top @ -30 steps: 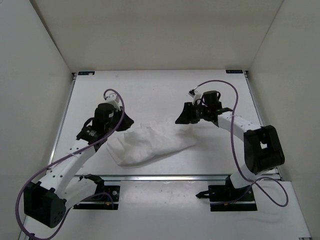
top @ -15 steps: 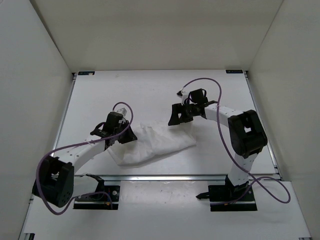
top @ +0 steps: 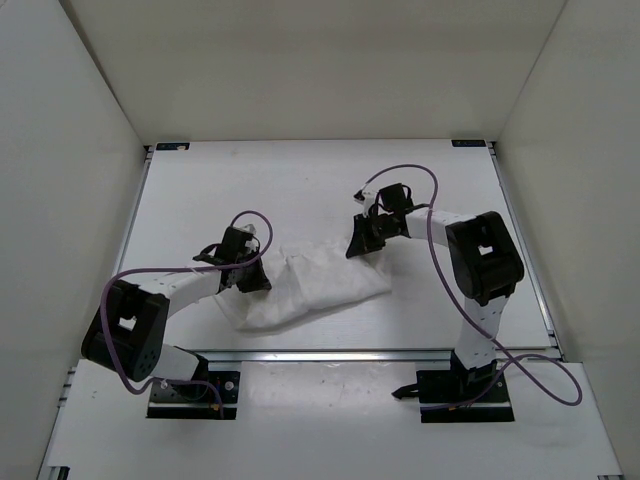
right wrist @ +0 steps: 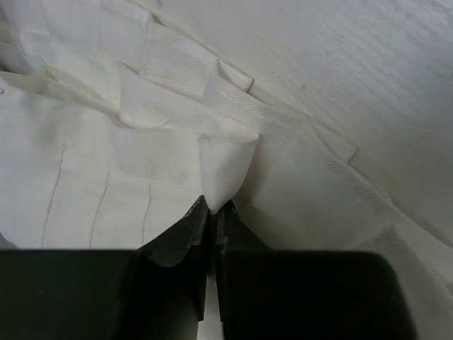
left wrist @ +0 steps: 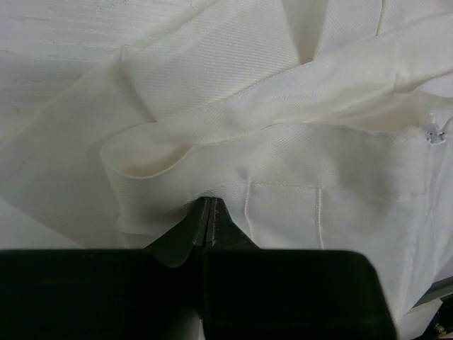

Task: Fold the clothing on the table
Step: Fold the skirt

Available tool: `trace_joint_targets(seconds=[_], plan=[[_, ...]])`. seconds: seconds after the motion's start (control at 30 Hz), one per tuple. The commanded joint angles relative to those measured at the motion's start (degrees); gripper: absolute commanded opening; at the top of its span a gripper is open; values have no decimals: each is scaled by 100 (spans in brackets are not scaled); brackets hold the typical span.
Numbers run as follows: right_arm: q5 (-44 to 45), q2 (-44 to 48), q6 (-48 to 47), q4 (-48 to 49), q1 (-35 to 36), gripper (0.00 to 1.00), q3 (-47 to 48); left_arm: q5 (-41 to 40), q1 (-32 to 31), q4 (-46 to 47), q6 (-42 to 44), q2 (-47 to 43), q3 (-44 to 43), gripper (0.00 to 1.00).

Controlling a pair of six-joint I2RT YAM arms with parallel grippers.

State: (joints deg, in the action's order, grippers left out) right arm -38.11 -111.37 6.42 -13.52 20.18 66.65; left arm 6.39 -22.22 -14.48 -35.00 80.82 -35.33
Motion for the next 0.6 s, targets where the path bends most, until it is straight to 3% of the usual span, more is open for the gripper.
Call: trace_joint_targets(seconds=[0.0,0.33,0.4,0.57], plan=[[-135,186,131,341,-304,0,-134,-270,68,15,55,22,26,6],[-292,459,185,482,-1086,1,-48,-323,112,51,2,188,70,0],[-442,353,193,316,-1070,8,40,-253,156,-2,37,189,18,1],[-348,738,211,376,-902,49,-99,-226,156,-55,274,224,-430,14]])
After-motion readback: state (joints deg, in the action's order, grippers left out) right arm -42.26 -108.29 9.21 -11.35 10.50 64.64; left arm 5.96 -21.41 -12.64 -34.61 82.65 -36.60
